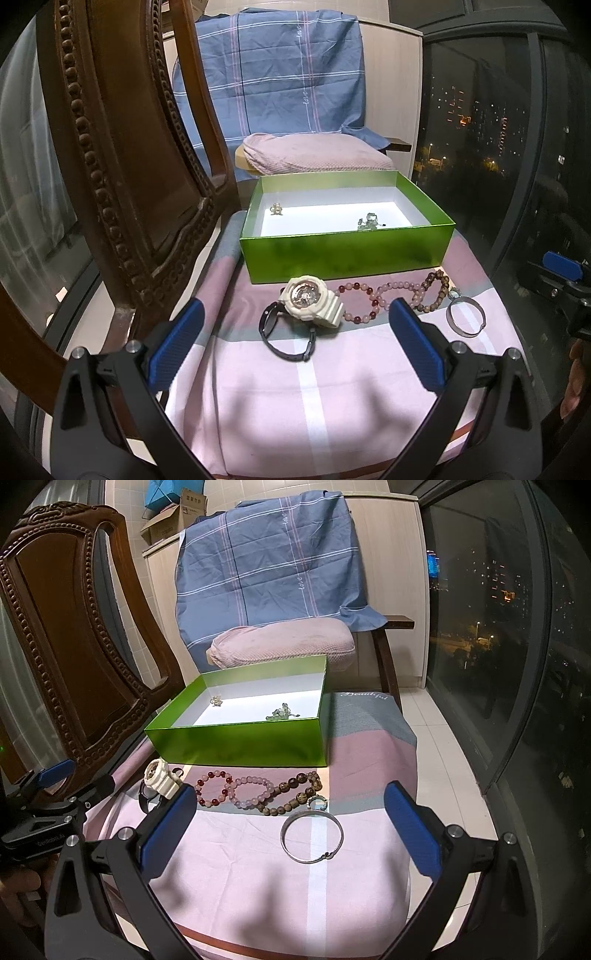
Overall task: Organize jewelry
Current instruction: 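Grasp the pink bead bracelet with the right tool and lift it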
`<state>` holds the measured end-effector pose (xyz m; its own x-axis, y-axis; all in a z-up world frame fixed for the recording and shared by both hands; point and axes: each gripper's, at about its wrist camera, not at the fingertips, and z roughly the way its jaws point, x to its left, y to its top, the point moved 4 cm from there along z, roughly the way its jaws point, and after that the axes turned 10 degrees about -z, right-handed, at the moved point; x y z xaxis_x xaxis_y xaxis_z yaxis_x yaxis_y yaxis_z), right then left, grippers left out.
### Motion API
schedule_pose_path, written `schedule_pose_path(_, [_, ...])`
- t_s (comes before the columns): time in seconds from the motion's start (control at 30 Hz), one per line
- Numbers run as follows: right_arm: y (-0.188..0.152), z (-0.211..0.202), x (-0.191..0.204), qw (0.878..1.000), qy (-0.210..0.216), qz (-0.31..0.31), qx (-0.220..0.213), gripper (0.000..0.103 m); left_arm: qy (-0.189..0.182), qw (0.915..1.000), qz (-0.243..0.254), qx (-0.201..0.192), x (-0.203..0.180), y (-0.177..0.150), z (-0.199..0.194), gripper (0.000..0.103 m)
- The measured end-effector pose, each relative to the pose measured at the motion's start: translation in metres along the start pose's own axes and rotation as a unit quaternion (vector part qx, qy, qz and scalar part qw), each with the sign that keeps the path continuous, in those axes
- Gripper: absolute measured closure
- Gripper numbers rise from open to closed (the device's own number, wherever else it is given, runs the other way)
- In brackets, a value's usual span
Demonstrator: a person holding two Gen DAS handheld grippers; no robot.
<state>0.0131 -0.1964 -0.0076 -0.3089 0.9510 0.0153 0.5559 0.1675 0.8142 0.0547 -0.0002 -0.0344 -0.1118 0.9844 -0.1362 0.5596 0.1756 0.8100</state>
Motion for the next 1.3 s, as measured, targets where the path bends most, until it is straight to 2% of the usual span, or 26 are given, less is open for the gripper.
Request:
schedule_pose_path(0.4, [0.001, 0.001, 0.003, 1.000, -0.011, -0.012, -0.003, 0.005, -0.004, 1.0000, 0.001, 0.001, -0.002, 0.000, 0.000, 0.004])
schedule_pose_path(0.57, [0.008, 0.026, 0.015, 0.998, 0.007, -0.050, 0.023, 0.017, -0.001, 1.0000, -0.005, 0.001, 0.001, 0.002, 0.001, 0.004])
schedule_pose_path(0.7, [0.009, 0.066, 0.034, 0.992, 0.030, -0.102, 0.074, 0.035, -0.001, 0.9998, -0.018, 0.004, 0.006, 0.006, 0.003, 0.004])
schedule_pose_path(0.77, [0.007, 0.085, 0.035, 0.989, 0.033, -0.107, 0.100, 0.040, -0.004, 0.9998, -0.019, 0.005, 0.008, 0.007, 0.003, 0.004])
schedule_pose_path(0.9, [0.009, 0.108, 0.041, 0.984, 0.031, -0.127, 0.121, 0.042, -0.003, 0.9999, -0.016, 0.006, 0.010, 0.008, 0.005, 0.004])
schedule_pose_path(1.03, [0.007, 0.138, 0.040, 0.977, 0.036, -0.143, 0.152, 0.056, -0.004, 0.9998, -0.019, 0.011, 0.012, 0.007, 0.007, 0.004])
schedule_pose_path(1.2, [-0.002, 0.164, 0.041, 0.968, 0.056, -0.149, 0.191, 0.067, -0.005, 0.9998, -0.013, 0.013, 0.011, 0.007, 0.009, 0.004])
schedule_pose_path(1.27, [-0.003, 0.166, 0.044, 0.968, 0.061, -0.152, 0.191, 0.071, -0.006, 0.9998, -0.013, 0.015, 0.011, 0.007, 0.011, 0.004])
schedule_pose_path(1.3, [-0.003, 0.165, 0.045, 0.967, 0.066, -0.150, 0.193, 0.082, -0.007, 0.9998, -0.013, 0.016, 0.010, 0.007, 0.012, 0.004])
